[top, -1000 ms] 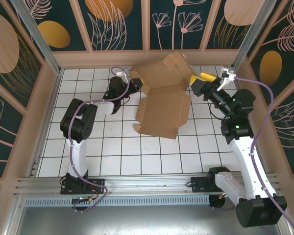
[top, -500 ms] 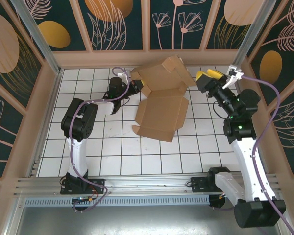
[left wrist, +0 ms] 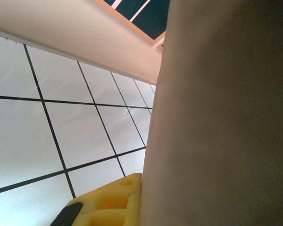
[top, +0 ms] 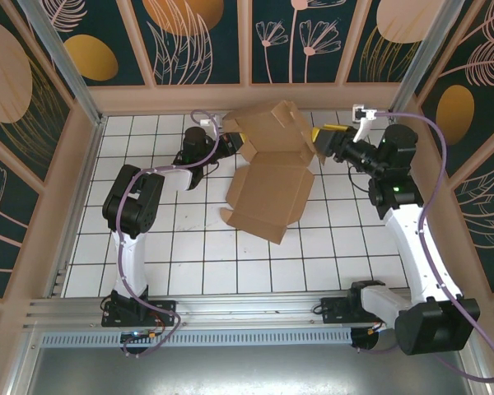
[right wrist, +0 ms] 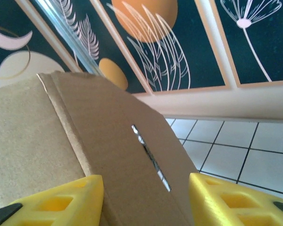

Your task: Fold the paper box

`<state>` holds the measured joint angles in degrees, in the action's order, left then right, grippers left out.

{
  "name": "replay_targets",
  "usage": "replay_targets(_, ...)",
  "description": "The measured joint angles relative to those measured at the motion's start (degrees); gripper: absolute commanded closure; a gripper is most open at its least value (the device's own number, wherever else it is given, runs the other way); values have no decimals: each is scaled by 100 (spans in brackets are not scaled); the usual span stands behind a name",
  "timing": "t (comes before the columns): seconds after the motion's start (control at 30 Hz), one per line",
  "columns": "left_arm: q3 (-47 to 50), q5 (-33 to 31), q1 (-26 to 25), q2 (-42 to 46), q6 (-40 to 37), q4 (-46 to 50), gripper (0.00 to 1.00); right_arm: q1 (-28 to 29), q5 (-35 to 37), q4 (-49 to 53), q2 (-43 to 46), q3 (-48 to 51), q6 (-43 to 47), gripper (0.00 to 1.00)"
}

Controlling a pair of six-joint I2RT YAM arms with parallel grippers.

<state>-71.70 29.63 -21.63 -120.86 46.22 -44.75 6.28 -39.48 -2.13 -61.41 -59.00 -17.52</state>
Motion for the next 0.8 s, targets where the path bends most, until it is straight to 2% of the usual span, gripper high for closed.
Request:
replay_targets(0.13,0,-9,0,0,-109,107,100,289,240,179,-4,0,459,51)
replay_targets(0.4,0,-96,0,0,-291,319,100,1080,1342,702,-273,-22,1366,53)
replay_targets(0.6,72,-378,33,70,-632,588,100,1213,1954,815,-459,-7,1714,56)
replay_targets(0.8,485,-973,46,540,-1294,1029,100,1231,2192,442,-627,431,1753,59)
